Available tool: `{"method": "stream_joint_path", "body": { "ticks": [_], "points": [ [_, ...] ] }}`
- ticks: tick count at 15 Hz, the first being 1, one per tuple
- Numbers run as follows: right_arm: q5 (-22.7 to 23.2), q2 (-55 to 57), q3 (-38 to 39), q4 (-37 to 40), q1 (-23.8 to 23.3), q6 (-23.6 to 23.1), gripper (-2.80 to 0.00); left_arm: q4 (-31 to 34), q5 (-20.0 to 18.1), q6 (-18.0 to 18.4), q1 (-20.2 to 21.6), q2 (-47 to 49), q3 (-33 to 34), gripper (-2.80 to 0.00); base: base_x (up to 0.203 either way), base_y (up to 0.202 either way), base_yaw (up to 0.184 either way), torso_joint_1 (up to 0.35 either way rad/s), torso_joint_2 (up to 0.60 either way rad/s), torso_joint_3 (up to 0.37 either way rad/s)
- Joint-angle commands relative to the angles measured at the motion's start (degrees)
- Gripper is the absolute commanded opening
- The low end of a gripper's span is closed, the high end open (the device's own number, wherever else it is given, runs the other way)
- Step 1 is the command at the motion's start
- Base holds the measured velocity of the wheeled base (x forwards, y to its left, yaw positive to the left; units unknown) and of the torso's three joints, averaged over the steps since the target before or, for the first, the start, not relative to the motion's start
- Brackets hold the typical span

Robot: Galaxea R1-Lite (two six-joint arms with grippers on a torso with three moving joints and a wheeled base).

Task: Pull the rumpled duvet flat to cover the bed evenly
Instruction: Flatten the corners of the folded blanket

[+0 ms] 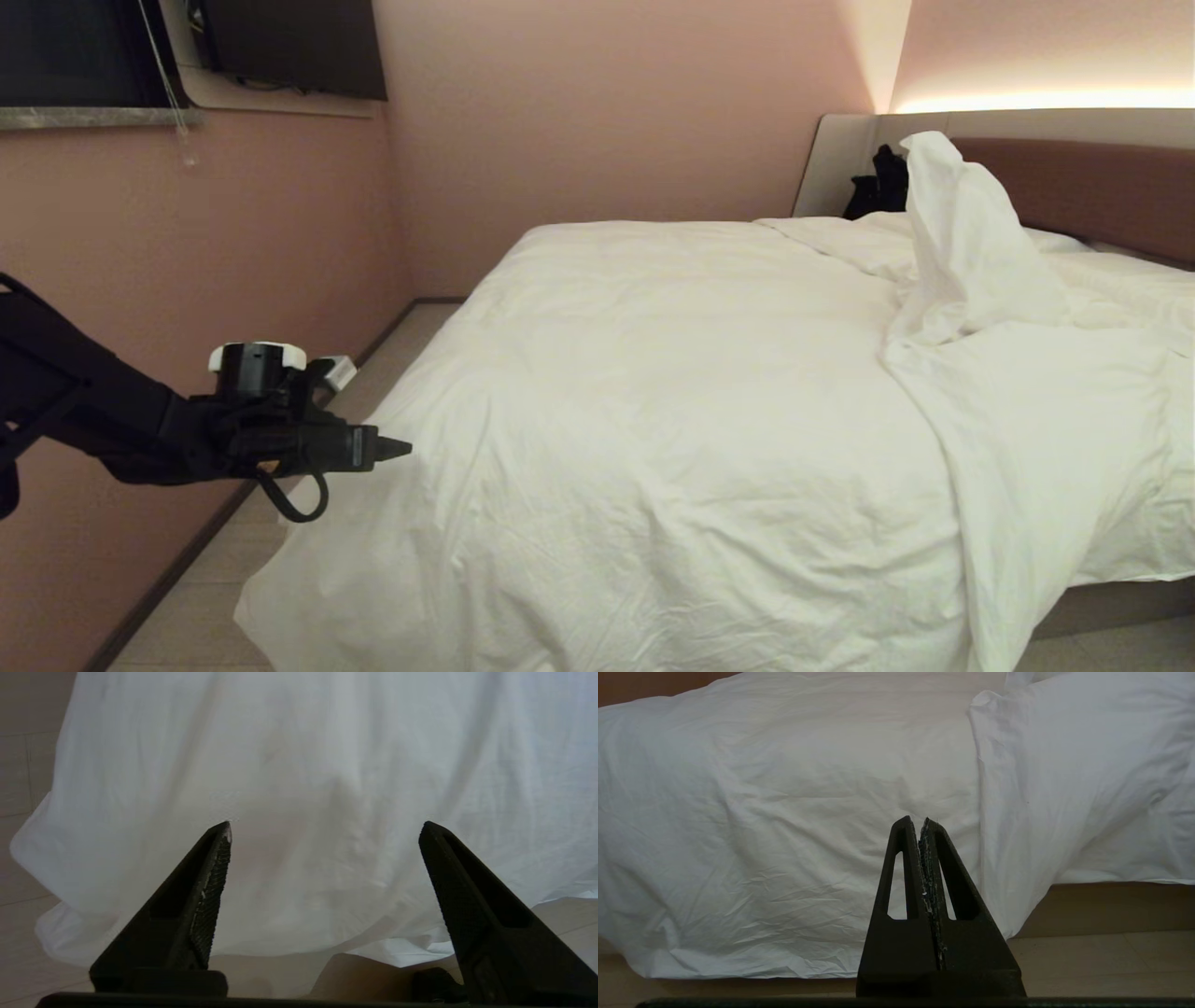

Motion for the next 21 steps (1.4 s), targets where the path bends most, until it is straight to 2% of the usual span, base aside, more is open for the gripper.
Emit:
{"method": "stream_joint_path", "body": {
  "ticks": [1,12,20,21],
  "points": [
    [0.00,0.06,0.00,-0.02,0.02,-0.04,-2.80,-0.33,0.04,0.20,0.10,3.05,-1.29,0.00,0.000,0.000,0.000,0.000,0.00,0.000],
    [0.00,-0.02,0.00,0.06,0.02,-0.04,-2.80,-0.57,0.74,0.25,0.29,9.95,-5.36,0.00,0.000,0.000,0.000,0.000,0.00,0.000],
    [0.00,-0.02,0.00,-0.02,0.02,-0.04,-2.80,-0.66,2.24,-0.19,-0.24,13.20,-8.09,0.00,0.000,0.000,0.000,0.000,0.00,0.000],
    [0.00,0.01,0.00,-0.02,0.02,-0.04,-2.80,-0.66,3.37,-0.25,-0.41,13.80,-8.63,0.00,0.000,0.000,0.000,0.000,0.00,0.000]
  ]
}}
